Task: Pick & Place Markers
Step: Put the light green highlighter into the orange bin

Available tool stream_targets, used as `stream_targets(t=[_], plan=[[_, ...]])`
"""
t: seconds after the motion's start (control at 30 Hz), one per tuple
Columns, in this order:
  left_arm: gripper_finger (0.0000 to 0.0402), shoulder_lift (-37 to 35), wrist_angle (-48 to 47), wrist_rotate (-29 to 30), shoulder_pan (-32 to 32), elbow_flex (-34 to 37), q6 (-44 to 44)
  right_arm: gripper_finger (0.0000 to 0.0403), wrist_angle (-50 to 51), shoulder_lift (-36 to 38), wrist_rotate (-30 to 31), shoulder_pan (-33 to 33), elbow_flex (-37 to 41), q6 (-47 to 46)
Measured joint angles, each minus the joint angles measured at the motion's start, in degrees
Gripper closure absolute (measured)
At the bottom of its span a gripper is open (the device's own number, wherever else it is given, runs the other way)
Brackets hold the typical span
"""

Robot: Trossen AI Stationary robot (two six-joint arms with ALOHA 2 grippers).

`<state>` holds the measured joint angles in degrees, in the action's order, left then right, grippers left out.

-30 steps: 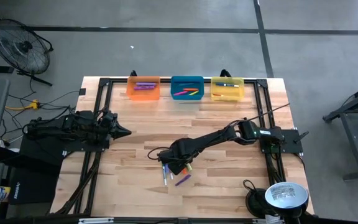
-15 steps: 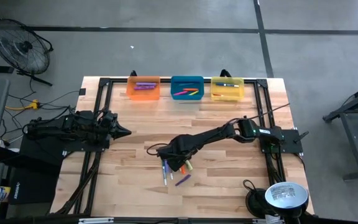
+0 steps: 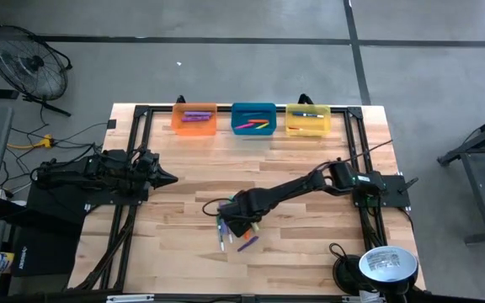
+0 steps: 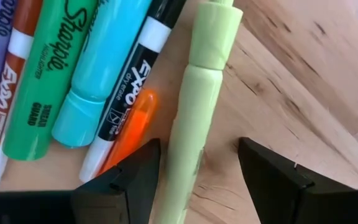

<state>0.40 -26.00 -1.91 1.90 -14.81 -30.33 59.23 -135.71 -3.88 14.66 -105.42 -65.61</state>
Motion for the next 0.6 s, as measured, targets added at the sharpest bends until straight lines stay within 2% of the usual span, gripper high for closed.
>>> stream_targets(t=[0.17, 0.27, 0.6], plan=[[0.0401, -0.02, -0.09, 0.02, -0.01, 0.0, 0.0, 0.0197, -0.12, -0.03, 1.19, 0.67, 0.08, -0.85], [0.0401, 0.0, -0.11, 0.02, -0.01, 0.0, 0.0, 0.0212, -0.14, -0.03, 1.11, 0.67, 0.1, -0.81], [0.0401, 0.0, -1.38, 0.02, -0.01, 0.0, 0.0, 0.0332, -0.12, 0.01, 1.38, 0.69, 0.21, 0.69]])
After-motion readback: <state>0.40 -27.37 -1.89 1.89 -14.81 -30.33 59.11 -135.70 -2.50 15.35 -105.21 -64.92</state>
